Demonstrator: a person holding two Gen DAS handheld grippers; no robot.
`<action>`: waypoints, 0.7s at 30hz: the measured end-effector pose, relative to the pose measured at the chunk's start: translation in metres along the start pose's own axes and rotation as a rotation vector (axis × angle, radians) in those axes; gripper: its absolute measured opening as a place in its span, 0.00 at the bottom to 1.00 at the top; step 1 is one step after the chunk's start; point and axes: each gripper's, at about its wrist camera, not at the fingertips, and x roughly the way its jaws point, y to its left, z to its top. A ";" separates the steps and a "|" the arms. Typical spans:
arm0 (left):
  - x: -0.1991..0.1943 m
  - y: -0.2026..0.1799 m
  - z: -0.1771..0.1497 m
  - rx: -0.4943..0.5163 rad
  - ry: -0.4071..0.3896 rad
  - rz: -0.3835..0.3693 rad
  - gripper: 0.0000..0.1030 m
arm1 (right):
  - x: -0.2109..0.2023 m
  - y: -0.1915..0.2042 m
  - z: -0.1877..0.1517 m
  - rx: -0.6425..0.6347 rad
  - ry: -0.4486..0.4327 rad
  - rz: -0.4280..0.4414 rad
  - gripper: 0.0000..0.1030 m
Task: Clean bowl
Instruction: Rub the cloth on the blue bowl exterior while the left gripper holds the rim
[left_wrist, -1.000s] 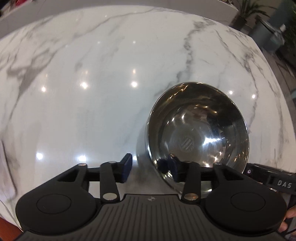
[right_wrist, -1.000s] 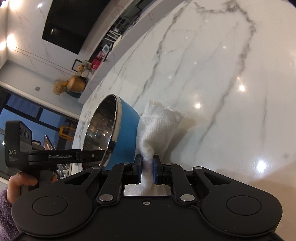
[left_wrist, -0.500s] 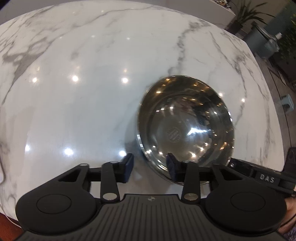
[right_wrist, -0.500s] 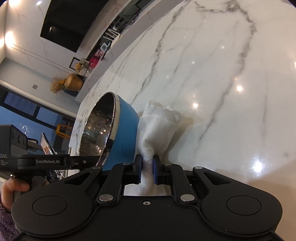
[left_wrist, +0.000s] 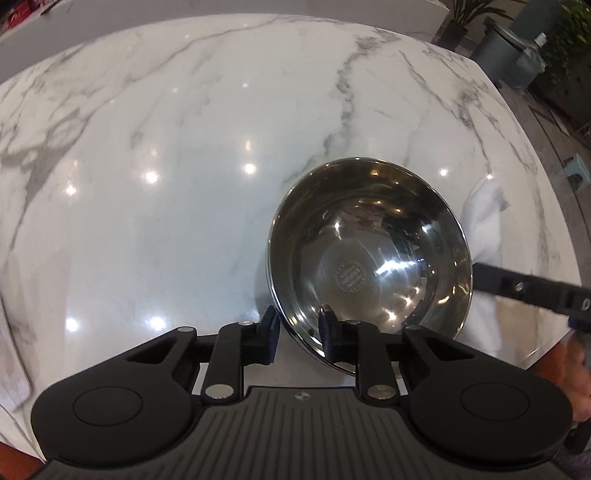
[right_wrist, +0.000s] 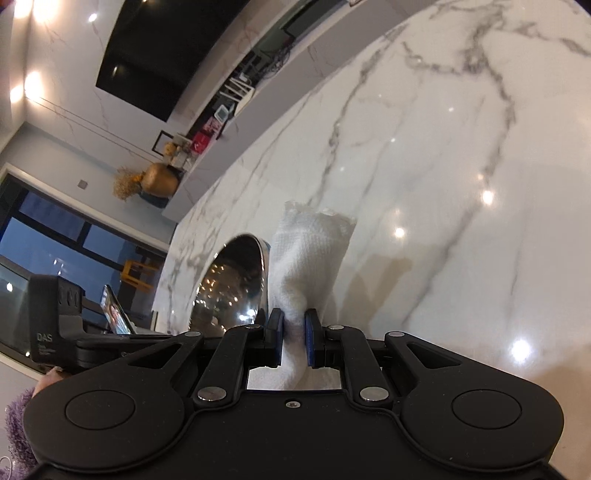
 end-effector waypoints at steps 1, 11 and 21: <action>0.000 0.000 0.000 0.004 0.001 0.002 0.19 | 0.000 0.000 0.000 0.001 0.001 0.001 0.11; 0.005 0.004 0.001 -0.061 0.026 -0.027 0.26 | 0.024 -0.008 -0.016 0.027 0.057 -0.042 0.11; 0.010 0.002 -0.003 -0.097 0.064 -0.073 0.29 | 0.031 -0.008 -0.021 0.031 0.076 -0.052 0.11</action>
